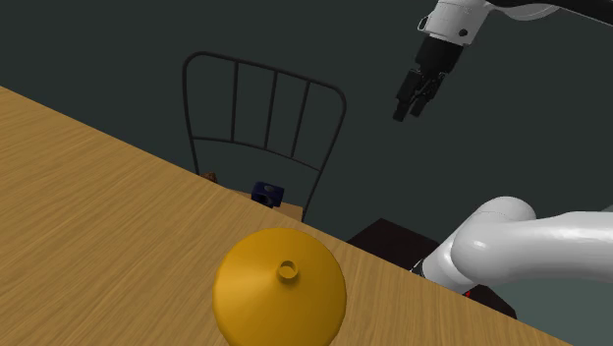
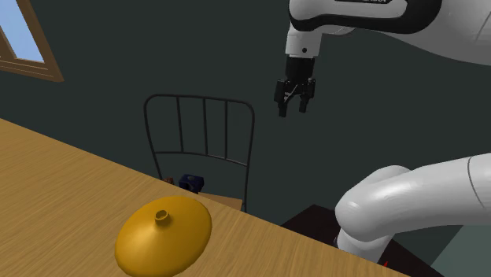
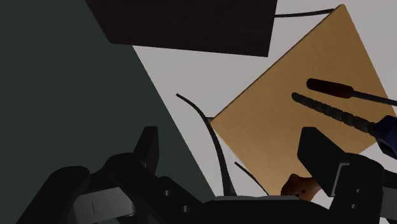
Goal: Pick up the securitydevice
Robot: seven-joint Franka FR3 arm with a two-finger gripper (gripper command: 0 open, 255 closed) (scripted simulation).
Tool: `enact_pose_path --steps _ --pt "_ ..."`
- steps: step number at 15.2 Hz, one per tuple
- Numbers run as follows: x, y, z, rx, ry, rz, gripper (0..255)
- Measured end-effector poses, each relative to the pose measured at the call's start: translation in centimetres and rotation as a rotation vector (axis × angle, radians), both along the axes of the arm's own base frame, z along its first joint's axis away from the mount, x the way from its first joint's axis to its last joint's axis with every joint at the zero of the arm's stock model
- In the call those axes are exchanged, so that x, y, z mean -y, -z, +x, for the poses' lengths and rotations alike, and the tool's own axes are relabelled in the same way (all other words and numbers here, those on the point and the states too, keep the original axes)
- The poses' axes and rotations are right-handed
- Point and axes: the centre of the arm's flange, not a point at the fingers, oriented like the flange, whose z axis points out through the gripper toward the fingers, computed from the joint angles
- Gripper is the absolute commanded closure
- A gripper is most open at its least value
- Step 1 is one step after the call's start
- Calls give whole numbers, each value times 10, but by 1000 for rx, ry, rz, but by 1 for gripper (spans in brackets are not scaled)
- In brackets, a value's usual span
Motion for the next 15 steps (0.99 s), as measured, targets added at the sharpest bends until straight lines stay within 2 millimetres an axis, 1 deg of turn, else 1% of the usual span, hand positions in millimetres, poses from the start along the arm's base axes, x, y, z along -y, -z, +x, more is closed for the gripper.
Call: enact_pose_path --steps 1,2,3,4,5,7,8,9,12,15 --pt "0 0 0 0 0 0 0" --pt "-6 1 0 -3 7 -5 0" --pt "-16 5 -1 -7 18 -12 0" --pt "-29 4 1 -12 31 -20 0" --pt "-43 11 2 -18 46 -29 0" --pt "-69 15 7 -29 78 -48 0" --pt "-83 20 8 -35 94 -58 0" --pt "-99 23 14 -41 110 -67 0" --pt "-139 35 18 -59 159 -96 0" --pt "-179 50 26 -77 208 -125 0"
